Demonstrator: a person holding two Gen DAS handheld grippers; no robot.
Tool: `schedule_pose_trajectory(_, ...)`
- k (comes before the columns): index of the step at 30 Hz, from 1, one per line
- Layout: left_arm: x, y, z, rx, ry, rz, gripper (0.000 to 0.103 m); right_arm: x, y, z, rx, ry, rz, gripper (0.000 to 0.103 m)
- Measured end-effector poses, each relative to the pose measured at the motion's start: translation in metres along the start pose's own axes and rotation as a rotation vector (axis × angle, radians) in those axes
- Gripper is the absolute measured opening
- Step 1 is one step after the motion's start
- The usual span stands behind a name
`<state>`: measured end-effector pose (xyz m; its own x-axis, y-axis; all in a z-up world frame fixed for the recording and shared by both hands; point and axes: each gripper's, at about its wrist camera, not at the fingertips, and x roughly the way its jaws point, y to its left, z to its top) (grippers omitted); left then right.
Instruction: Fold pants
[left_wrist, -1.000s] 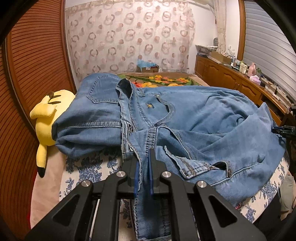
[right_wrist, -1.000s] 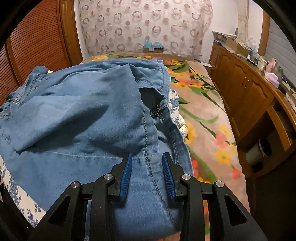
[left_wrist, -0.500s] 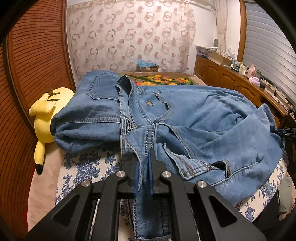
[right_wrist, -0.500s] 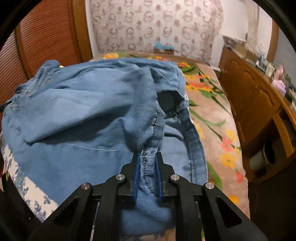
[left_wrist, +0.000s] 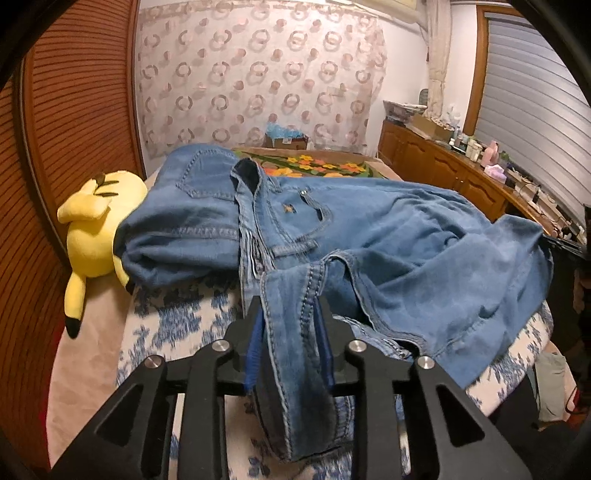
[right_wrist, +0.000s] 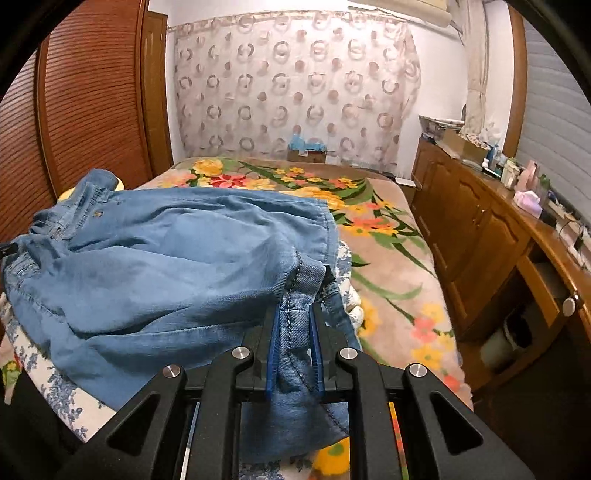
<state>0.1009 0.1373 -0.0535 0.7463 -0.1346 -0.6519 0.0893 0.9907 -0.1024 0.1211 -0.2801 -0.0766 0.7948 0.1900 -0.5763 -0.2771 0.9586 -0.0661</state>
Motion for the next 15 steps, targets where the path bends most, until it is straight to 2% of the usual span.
schedule_pose_trajectory(5,-0.013,0.001,-0.018,-0.016,0.018,-0.001,0.046,0.007,0.01,0.003,-0.003,0.02,-0.012,0.015)
schedule_pose_trajectory(10,-0.033,0.0,-0.04,-0.038,0.028,-0.029,0.048,0.004,0.008,0.013,-0.005,0.03,-0.015,0.015)
schedule_pose_trajectory(15,-0.036,-0.002,-0.061,-0.049,0.067,-0.052,0.048,0.005,0.007,0.015,0.002,0.029,-0.012,0.015)
